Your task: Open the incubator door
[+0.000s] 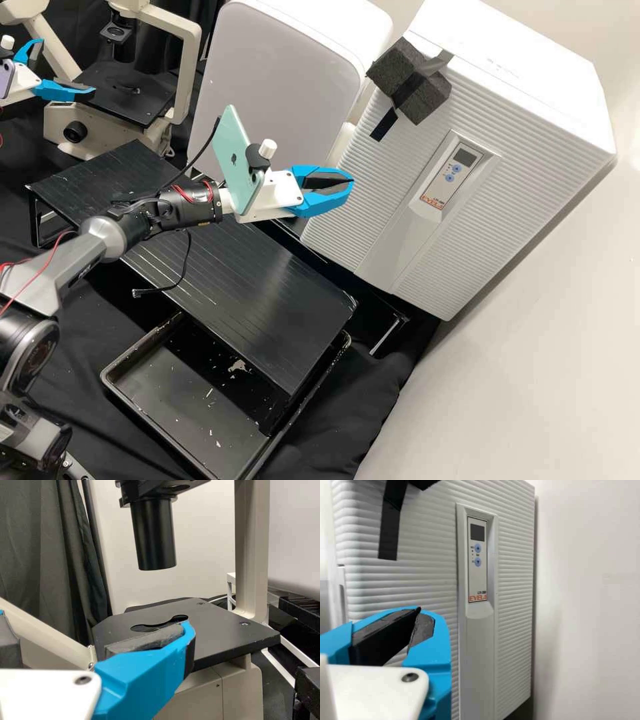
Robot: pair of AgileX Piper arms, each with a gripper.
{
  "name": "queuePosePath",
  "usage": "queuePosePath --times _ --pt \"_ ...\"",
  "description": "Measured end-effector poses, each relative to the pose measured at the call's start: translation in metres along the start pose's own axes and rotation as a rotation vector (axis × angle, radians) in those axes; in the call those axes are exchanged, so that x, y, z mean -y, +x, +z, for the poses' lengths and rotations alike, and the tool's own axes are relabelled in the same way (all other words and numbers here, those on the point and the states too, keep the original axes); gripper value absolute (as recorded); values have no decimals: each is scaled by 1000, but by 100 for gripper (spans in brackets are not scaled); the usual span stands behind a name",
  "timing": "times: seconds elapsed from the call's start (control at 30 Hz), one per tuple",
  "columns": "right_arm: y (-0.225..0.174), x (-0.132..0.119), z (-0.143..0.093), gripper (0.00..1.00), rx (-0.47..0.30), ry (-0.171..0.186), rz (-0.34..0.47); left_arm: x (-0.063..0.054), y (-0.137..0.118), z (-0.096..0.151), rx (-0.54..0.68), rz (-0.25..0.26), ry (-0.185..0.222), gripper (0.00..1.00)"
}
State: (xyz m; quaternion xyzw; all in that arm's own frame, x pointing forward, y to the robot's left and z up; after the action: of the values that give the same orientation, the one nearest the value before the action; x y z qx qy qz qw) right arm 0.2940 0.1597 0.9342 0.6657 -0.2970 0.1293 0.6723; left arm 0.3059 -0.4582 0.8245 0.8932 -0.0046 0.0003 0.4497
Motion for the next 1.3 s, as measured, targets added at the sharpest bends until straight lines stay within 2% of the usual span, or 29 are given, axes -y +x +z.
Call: queuePosePath --times 0.27,0.4,0.47,0.57,0.7,0.87,1.0,1.03,1.3 --pt "-9 -1 -11 100 -99 -20 -7 0 0 0 0 0 0 100" --pt "-7 -3 -23 100 -134 -2 -14 0 0 0 0 0 0 100" --pt "-4 -2 -29 100 -143 -5 -8 0 0 0 0 0 0 100" --pt "1 4 -33 100 -143 -23 -8 0 0 0 0 0 0 100" --pt "11 19 -34 100 -133 -67 -24 0 0 0 0 0 0 100" --pt "19 33 -28 100 -98 -102 -44 0 0 0 0 0 0 100" --pt "25 38 -22 100 -70 -113 -44 0 0 0 0 0 0 100" --pt "26 39 -20 0 -62 -114 -44 0 0 0 0 0 0 100" --pt "31 40 -15 0 -49 -119 -50 0 0 0 0 0 0 100"
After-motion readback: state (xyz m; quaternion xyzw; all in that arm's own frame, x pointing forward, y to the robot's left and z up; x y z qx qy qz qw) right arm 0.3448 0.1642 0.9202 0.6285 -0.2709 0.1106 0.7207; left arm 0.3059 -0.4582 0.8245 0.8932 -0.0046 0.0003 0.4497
